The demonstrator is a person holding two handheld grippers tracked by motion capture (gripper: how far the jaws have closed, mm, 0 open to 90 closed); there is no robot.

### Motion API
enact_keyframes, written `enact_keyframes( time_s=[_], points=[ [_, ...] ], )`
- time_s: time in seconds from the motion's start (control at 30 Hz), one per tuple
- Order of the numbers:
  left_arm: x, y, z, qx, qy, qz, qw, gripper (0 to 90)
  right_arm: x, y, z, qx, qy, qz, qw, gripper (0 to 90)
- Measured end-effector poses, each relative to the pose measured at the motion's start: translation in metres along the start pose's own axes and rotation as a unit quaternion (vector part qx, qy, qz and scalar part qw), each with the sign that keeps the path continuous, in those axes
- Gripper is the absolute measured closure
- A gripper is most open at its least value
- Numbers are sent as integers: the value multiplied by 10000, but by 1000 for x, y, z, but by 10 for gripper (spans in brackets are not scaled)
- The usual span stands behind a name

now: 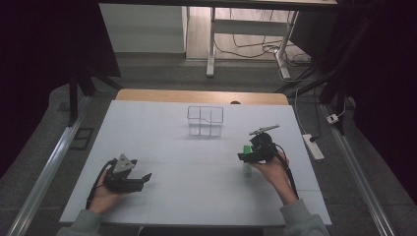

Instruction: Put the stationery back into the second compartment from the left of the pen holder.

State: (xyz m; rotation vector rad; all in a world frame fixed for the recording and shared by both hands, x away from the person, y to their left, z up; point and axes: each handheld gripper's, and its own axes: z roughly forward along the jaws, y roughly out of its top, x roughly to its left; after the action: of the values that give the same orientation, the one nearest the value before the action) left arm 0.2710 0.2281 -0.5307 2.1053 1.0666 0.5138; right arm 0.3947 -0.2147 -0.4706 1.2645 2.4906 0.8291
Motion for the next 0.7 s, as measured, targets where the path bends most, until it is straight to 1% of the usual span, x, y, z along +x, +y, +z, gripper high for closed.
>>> enact_keyframes(
  time_s=[0.13,0.2,0.23,0.3,0.37,0.43,0.47,0.57,0.7],
  points=[
    [0,0,-1,-12,3,7,10000,240,-4,4,9,237,-48,80,9997,327],
    [1,0,-1,-12,9,5,10000,240,-6,6,12,315,-162,155,9993,335],
    [1,0,-1,-12,14,6,10000,240,-6,6,12,315,-162,155,9993,335],
    [1,0,-1,-27,8,4,10000,240,-8,9,16,386,-256,269,9986,348],
    [1,0,-1,-32,10,12,10000,240,-8,10,17,415,-274,260,9984,351],
    [1,0,-1,-27,11,20,10000,240,-7,12,22,522,-417,221,9975,363],
    [1,0,-1,-26,13,22,10000,240,-9,13,25,567,-470,240,9970,366],
    [1,0,-1,-7,53,11,10000,240,-15,12,32,673,-515,374,9957,375],
    [2,0,0,15,67,-7,10000,240,-17,11,37,709,-543,405,9952,391]
  ],
)
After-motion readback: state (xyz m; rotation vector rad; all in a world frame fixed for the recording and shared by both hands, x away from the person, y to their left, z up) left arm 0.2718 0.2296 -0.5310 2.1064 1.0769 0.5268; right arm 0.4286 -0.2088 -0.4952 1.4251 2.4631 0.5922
